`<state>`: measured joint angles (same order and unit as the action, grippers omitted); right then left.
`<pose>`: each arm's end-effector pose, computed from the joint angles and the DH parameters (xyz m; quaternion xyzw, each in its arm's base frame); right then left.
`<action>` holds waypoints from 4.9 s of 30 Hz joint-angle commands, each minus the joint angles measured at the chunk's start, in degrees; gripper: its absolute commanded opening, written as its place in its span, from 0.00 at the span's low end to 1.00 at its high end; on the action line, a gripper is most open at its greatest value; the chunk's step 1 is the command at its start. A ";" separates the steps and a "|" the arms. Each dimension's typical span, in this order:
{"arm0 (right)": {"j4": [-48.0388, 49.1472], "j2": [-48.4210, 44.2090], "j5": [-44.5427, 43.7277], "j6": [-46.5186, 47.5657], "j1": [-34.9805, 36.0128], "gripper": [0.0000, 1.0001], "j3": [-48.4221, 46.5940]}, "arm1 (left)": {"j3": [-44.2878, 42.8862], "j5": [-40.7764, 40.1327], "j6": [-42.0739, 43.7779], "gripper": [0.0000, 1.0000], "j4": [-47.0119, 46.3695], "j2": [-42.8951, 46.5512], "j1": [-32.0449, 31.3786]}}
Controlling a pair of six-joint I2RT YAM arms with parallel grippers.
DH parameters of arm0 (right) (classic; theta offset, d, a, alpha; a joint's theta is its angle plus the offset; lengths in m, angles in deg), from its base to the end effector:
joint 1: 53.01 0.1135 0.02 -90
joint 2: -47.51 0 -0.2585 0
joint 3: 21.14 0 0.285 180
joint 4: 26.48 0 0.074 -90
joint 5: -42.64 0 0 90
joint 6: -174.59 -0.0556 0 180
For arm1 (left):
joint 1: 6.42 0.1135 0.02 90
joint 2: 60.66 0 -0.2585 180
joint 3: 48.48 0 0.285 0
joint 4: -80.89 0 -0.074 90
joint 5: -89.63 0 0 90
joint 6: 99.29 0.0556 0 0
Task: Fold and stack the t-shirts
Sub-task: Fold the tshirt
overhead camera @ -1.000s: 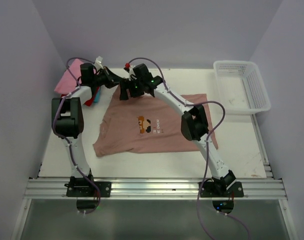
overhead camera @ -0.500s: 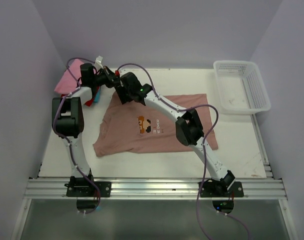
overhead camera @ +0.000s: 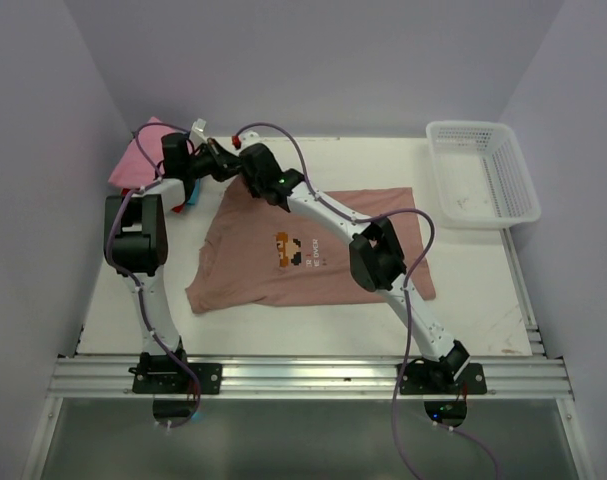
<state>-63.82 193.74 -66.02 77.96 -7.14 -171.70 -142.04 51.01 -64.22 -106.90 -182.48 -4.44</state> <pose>0.4482 0.4364 0.2097 -0.2183 0.8429 0.0804 0.4852 0.5104 -0.0258 0.1602 -0.1354 0.7686 -0.5479 0.3012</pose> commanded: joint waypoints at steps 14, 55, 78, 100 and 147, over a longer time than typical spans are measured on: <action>0.67 -5.43 -14.29 9.26 0.28 0.22 2.45 | 0.72 2.06 -0.61 0.00 -4.31 2.46 1.89; -5.01 -22.40 -14.48 -2.05 -9.64 0.68 16.51 | 3.80 2.85 -3.51 0.00 -7.83 3.87 2.77; -22.36 -18.27 -23.28 -13.32 -32.33 0.74 16.59 | 24.44 2.50 3.24 0.00 4.37 24.42 2.68; -23.06 -13.43 -15.71 -13.23 -34.18 0.71 14.92 | 51.34 -3.47 15.30 0.00 18.65 45.11 2.59; -16.12 -14.05 -17.82 -27.47 -34.79 0.38 32.16 | 47.83 -2.51 18.81 0.00 24.25 46.15 3.21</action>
<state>-80.94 177.81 -82.52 52.06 -41.24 -137.00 -92.78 47.29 -47.11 -82.88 -136.97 -1.93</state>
